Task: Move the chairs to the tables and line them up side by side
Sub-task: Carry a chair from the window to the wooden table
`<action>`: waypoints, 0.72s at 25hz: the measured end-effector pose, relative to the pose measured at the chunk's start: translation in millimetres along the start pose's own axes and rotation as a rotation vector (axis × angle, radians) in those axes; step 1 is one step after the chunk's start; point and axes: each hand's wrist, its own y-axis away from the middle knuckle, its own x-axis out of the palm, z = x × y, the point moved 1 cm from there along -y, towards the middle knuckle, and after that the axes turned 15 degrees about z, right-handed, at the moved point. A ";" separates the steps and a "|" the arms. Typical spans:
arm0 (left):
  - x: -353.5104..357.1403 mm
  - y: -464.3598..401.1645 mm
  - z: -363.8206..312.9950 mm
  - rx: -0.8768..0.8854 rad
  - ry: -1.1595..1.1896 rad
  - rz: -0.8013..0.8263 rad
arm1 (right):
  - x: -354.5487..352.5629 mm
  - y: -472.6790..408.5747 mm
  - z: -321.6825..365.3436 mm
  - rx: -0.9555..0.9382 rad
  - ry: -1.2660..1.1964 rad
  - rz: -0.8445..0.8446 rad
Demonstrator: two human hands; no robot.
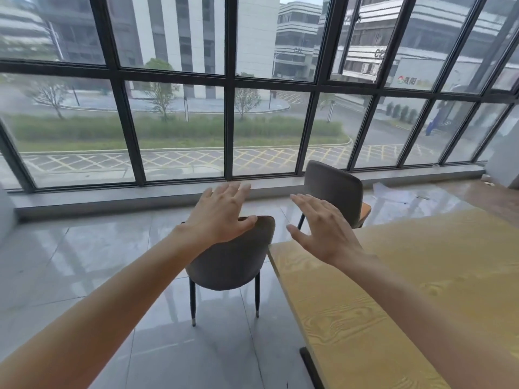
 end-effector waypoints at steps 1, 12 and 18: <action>3.5 -7.3 11.5 -0.006 0.001 0.015 | 7.5 -13.5 2.4 0.003 -0.013 0.017; 68.1 -87.9 102.4 -0.011 0.088 0.154 | 100.3 -123.7 3.4 0.056 -0.136 0.168; 109.3 -141.5 123.1 -0.043 0.119 0.252 | 144.0 -179.0 -26.0 0.027 -0.162 0.279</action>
